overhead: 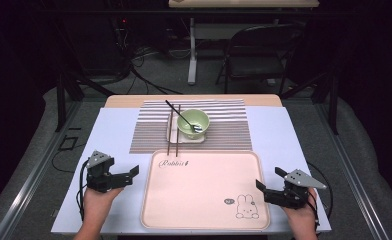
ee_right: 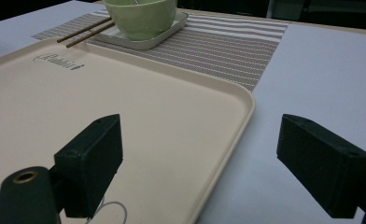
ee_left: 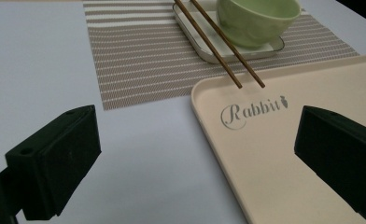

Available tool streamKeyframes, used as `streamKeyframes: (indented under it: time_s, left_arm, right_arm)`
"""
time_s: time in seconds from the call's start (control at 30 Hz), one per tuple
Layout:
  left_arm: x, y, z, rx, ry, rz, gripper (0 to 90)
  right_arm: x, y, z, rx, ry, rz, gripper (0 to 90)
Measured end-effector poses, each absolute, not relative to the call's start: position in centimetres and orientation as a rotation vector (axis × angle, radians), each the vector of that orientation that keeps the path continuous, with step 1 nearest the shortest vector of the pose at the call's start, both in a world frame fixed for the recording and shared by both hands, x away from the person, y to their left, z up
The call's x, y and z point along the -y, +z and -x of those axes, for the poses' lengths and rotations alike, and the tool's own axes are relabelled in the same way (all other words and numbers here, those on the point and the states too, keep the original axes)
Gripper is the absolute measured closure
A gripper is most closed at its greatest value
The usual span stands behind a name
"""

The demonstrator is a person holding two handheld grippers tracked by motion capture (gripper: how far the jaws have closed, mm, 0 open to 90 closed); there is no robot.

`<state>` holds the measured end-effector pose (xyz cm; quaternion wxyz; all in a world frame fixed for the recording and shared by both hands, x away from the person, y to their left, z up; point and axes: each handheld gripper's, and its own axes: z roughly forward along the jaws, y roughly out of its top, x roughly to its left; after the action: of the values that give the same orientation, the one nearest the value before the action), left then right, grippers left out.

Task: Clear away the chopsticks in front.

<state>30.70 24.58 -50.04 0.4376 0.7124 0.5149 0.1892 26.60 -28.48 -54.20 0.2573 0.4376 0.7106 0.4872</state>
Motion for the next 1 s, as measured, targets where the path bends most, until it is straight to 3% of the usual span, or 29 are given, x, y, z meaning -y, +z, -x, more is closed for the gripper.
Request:
streamKeyframes:
  time_s: [0.37, 1.0]
  left_arm:
    - [-22.1, -48.3, -34.0, -1.244, 0.483, -1.851, 1.7]
    - [-19.6, -48.8, -38.9, -1.299, 0.434, -1.823, 6.3]
  right_arm:
    - [28.5, -54.2, -26.6, -1.926, 1.321, -1.186, 13.9]
    - [28.6, -54.2, -26.6, -1.928, 1.327, -1.184, 13.9]
